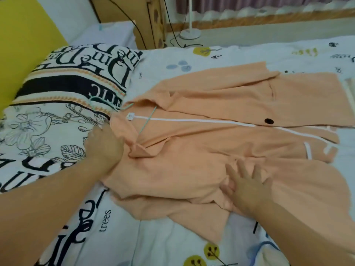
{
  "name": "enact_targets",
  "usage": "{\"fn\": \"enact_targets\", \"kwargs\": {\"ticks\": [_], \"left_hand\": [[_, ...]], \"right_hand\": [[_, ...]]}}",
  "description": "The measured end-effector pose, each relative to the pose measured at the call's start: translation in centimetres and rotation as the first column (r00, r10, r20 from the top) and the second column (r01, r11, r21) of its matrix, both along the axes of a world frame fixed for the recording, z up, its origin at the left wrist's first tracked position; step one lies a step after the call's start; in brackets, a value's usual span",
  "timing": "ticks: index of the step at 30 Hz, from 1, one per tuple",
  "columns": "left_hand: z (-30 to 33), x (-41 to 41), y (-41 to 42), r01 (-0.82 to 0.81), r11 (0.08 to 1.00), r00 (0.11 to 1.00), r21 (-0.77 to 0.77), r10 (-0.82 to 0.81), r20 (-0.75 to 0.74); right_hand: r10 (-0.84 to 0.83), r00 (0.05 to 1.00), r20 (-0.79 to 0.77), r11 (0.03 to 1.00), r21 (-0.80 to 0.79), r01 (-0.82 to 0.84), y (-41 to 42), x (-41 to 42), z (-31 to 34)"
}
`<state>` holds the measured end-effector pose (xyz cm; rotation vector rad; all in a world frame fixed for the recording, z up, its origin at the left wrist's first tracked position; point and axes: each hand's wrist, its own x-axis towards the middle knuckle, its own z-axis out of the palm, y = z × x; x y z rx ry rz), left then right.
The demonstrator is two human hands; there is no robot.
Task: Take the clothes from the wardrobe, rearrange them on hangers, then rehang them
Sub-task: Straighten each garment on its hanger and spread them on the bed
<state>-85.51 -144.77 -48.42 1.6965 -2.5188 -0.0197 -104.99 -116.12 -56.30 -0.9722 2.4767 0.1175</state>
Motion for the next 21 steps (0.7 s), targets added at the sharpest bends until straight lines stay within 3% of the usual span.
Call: {"fn": "enact_targets", "kwargs": {"ticks": [3, 5, 7, 8, 11, 16, 18, 21], "left_hand": [[-2.7, -0.7, 5.4, 0.308, 0.951, 0.951, 0.038, -0.308, 0.007], [-4.5, -0.7, 9.5, 0.548, 0.829, 0.830, 0.113, -0.555, 0.043], [-6.0, -0.4, 11.8, 0.682, 0.712, 0.714, 0.163, -0.698, 0.059], [-6.8, -0.2, 12.3, 0.696, 0.685, 0.683, 0.213, -0.724, 0.096], [-8.6, -0.3, 12.7, 0.577, 0.719, 0.704, 0.386, -0.678, 0.210], [-6.0, -2.5, 13.2, 0.461, 0.724, 0.690, 0.513, -0.656, 0.306], [-3.9, -3.0, 14.1, 0.448, 0.762, 0.740, 0.467, -0.609, 0.284], [-1.3, -3.0, 17.2, 0.512, 0.806, 0.787, 0.298, -0.579, 0.213]], "right_hand": [[0.009, 0.999, -0.033, 1.000, -0.006, -0.009, -0.5, -0.2, -0.2], [0.024, 0.998, -0.063, 0.999, -0.027, -0.025, -0.6, -0.5, -0.1], [0.042, 0.996, -0.076, 0.999, -0.032, -0.045, -0.5, -0.7, -0.2], [0.055, 0.995, -0.078, 0.998, -0.017, -0.056, -0.5, -0.7, -0.2], [0.082, 0.995, -0.053, 0.996, 0.031, -0.080, -0.4, -0.6, 0.1], [0.197, 0.980, 0.018, 0.976, 0.093, -0.198, -0.7, -1.3, 2.8], [0.212, 0.977, 0.032, 0.977, -0.007, -0.212, 0.3, -0.8, 4.3], [0.088, 0.996, 0.007, 0.966, -0.246, -0.084, 3.3, 0.5, 6.5]]}}
